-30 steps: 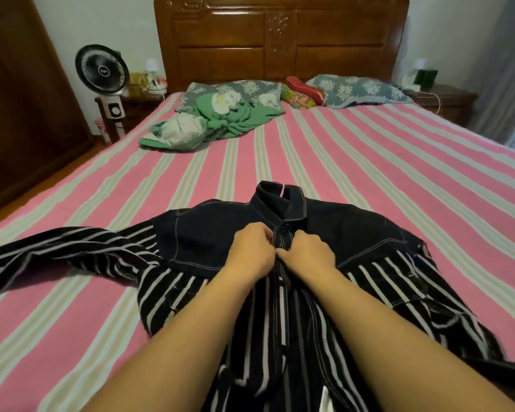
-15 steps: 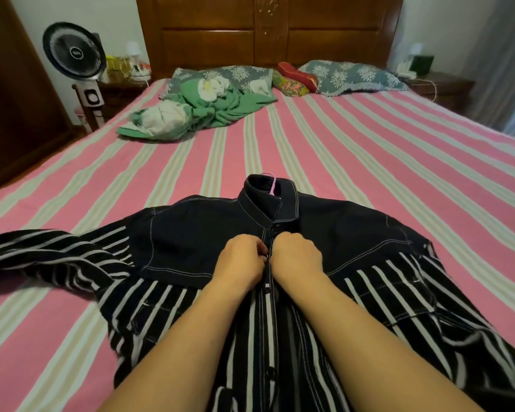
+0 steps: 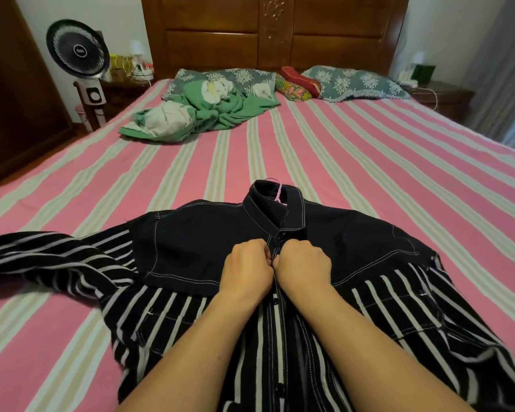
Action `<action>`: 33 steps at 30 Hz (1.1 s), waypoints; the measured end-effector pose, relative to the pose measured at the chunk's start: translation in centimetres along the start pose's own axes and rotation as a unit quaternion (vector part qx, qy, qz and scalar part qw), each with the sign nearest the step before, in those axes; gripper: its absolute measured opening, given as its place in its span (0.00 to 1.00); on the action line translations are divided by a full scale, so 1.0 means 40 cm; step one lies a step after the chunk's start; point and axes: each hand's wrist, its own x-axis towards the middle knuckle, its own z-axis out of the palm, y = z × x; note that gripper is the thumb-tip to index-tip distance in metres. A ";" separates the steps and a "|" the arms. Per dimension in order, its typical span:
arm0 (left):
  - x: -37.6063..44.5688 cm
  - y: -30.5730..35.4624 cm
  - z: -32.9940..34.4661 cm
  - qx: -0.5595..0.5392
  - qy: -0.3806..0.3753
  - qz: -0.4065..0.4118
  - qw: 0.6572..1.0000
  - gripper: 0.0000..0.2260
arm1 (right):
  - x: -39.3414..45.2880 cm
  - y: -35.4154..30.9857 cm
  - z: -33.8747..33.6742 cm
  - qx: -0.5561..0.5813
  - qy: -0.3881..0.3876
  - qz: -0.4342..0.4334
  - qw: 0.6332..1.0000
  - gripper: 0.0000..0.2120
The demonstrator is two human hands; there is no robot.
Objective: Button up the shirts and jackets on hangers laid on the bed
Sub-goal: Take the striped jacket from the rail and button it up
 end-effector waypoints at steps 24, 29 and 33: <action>0.003 0.024 -0.025 -0.359 -0.052 -0.147 0.920 0.06 | 0.030 0.069 -0.028 0.448 -0.106 0.057 0.886 0.09; 0.013 0.012 -0.010 -0.315 -0.041 -0.168 0.933 0.07 | 0.044 0.063 -0.002 0.415 -0.098 0.079 0.901 0.16; 0.015 0.006 -0.002 -0.278 -0.024 -0.187 0.942 0.09 | 0.038 0.035 0.001 0.206 -0.039 0.071 0.975 0.15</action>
